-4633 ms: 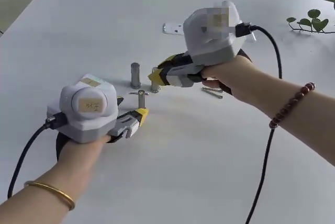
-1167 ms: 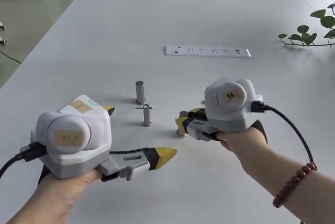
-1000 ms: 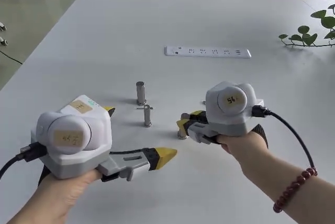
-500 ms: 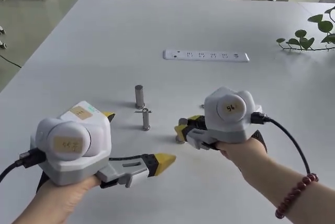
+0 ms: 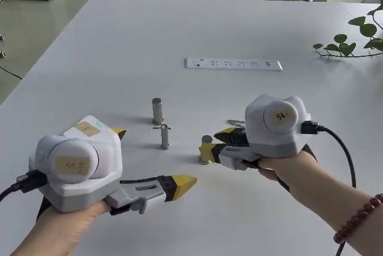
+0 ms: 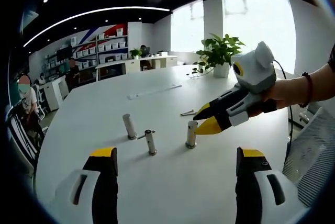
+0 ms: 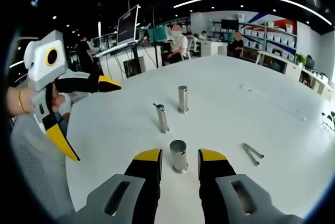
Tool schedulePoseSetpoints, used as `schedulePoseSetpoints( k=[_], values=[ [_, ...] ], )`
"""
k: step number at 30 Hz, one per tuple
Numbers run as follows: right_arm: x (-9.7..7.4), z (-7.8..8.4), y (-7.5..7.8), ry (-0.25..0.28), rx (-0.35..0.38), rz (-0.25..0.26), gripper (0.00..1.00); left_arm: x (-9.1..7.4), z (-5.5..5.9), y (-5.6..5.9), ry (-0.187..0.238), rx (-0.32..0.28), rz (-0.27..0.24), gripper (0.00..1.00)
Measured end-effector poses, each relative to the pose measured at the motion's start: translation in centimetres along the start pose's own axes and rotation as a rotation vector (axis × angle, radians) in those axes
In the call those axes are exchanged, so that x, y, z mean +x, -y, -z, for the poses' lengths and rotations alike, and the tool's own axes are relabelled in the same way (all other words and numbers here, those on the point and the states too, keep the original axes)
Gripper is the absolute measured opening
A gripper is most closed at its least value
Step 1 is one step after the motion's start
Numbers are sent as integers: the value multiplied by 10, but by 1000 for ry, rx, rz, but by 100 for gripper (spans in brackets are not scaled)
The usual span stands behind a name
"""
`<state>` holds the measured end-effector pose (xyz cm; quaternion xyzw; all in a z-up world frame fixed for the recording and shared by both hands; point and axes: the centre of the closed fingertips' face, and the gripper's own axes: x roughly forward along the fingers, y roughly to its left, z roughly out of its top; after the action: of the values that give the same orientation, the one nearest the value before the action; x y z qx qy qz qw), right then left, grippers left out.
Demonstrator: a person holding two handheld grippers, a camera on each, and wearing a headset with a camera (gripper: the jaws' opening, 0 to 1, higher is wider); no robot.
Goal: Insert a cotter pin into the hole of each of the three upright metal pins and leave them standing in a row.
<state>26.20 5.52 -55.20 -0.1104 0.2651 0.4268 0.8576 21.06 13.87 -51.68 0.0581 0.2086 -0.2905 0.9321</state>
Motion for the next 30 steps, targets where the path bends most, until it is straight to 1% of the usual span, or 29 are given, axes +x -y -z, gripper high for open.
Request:
schedulePoseSetpoints(
  k=[4,8,11,12,15,17,21,22,23,24,25,26,30],
  values=[
    [-8,0,7,-13,-6,-8,21,-1,0,1,1,0,-2,94],
    [-17,4,18,-41,-16,-1,20,-3,-1,1,4,3,-6,94],
    [-21,6,30,-61,-9,20,20,-3,-1,0,1,1,-10,94],
    [-23,7,37,-76,-12,36,20,-4,-1,0,3,0,-11,94],
    [-24,10,50,-104,-10,59,19,-4,0,-1,2,0,-14,93],
    [-24,12,59,-126,-12,74,18,-4,0,-1,2,3,-15,93],
    [-21,14,72,-144,-7,85,17,-4,0,0,2,4,-10,93],
    [-19,17,76,-160,-14,87,17,-4,0,0,1,5,-9,93],
    [-18,18,79,-170,-16,92,16,-4,0,0,0,5,-10,92],
    [-17,19,82,-182,-20,96,16,-4,1,-2,-2,9,-21,91],
    [-10,18,92,-186,-23,92,16,-4,1,-2,-4,11,-24,91],
    [-7,18,96,-189,-21,92,16,-4,2,-3,-6,10,-26,91],
    [-2,24,103,-216,-2,94,14,-4,5,-5,-13,2,-31,90]
  ],
)
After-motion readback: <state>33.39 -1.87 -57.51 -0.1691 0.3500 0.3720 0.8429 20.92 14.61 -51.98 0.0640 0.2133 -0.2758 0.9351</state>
